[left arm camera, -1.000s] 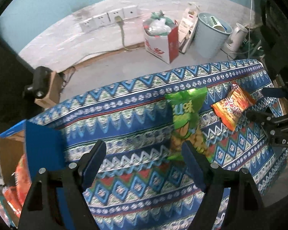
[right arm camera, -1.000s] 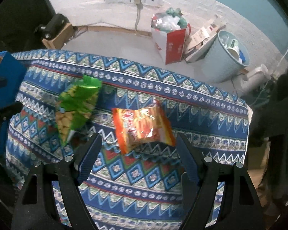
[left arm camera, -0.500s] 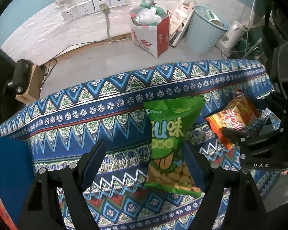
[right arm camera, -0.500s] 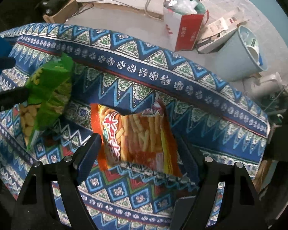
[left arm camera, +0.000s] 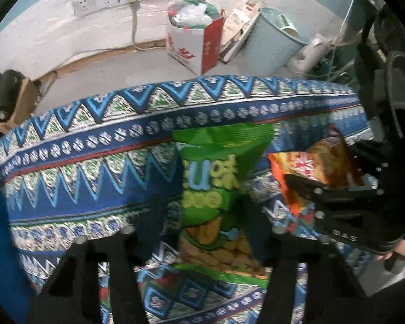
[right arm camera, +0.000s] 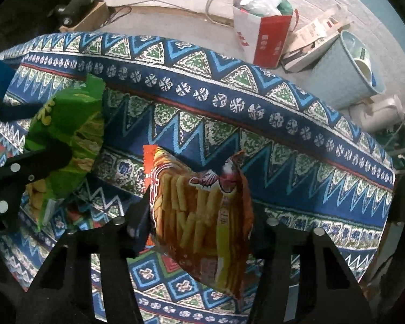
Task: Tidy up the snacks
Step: 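Grasp the green peanut bag with the left tool while the right tool grasps the orange stick-snack bag, then lift both bags and carry them over the cardboard box, then open both tools to drop the bags into the box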
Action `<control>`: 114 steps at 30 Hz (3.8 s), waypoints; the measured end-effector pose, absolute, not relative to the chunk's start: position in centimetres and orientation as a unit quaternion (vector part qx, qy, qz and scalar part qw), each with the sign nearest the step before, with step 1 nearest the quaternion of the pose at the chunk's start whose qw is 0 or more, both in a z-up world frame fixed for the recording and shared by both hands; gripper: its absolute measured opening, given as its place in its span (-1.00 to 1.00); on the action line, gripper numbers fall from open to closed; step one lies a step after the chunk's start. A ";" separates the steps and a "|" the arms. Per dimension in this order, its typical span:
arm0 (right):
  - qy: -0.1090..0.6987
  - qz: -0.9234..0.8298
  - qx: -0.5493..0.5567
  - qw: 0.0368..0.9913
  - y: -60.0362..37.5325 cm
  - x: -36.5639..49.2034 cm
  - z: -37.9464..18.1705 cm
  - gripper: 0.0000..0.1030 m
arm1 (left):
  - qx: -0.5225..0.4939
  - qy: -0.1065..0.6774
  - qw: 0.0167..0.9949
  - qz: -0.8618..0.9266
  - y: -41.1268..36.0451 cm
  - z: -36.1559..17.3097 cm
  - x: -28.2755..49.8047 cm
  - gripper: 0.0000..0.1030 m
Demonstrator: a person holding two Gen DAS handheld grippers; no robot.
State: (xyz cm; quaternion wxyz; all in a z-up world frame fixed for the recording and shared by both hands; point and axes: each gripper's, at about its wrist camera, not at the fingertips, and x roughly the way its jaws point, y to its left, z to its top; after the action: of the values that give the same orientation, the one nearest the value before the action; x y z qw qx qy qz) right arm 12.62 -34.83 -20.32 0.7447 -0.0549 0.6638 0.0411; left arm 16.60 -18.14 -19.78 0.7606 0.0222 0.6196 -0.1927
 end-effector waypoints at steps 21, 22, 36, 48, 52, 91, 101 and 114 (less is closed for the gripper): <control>0.623 0.012 -0.024 0.782 -33.6 9.8 -15.3 -0.10 | 0.069 0.567 0.804 -0.165 -15.3 -15.0 14.0 -0.53; 0.620 0.012 -0.025 0.784 -33.4 9.7 -15.0 -0.10 | 0.073 0.562 0.808 -0.161 -14.8 -14.5 13.9 -0.53; 0.574 0.040 -0.028 0.817 -29.9 9.2 -9.5 -0.10 | 0.081 0.520 0.841 -0.127 -10.6 -9.2 11.2 -0.53; 0.547 0.077 -0.038 0.833 -24.7 9.5 -6.3 -0.10 | 0.069 0.484 0.867 -0.093 -4.9 -4.7 8.7 -0.53; 0.539 0.092 -0.044 0.836 -22.6 9.8 -5.5 -0.10 | 0.077 0.470 0.876 -0.075 -3.4 -3.4 8.1 -0.53; 0.527 0.207 -0.085 0.820 -1.1 15.8 -5.2 -0.10 | -0.015 0.467 0.882 0.053 15.9 -4.2 6.6 -0.53; 0.547 0.230 -0.077 0.801 2.6 16.9 -7.3 -0.10 | -0.047 0.485 0.871 0.059 18.1 -6.0 7.0 -0.53; 0.538 0.233 -0.074 0.807 3.9 17.8 -7.5 0.29 | -0.041 0.482 0.871 0.085 18.1 -5.8 7.2 0.22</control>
State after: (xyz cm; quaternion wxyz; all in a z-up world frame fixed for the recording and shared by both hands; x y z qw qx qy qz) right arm 17.76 3.89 -7.55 0.8067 -0.0745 0.5380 0.2330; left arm 7.21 18.08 -5.82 0.8708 -0.0413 0.4824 0.0855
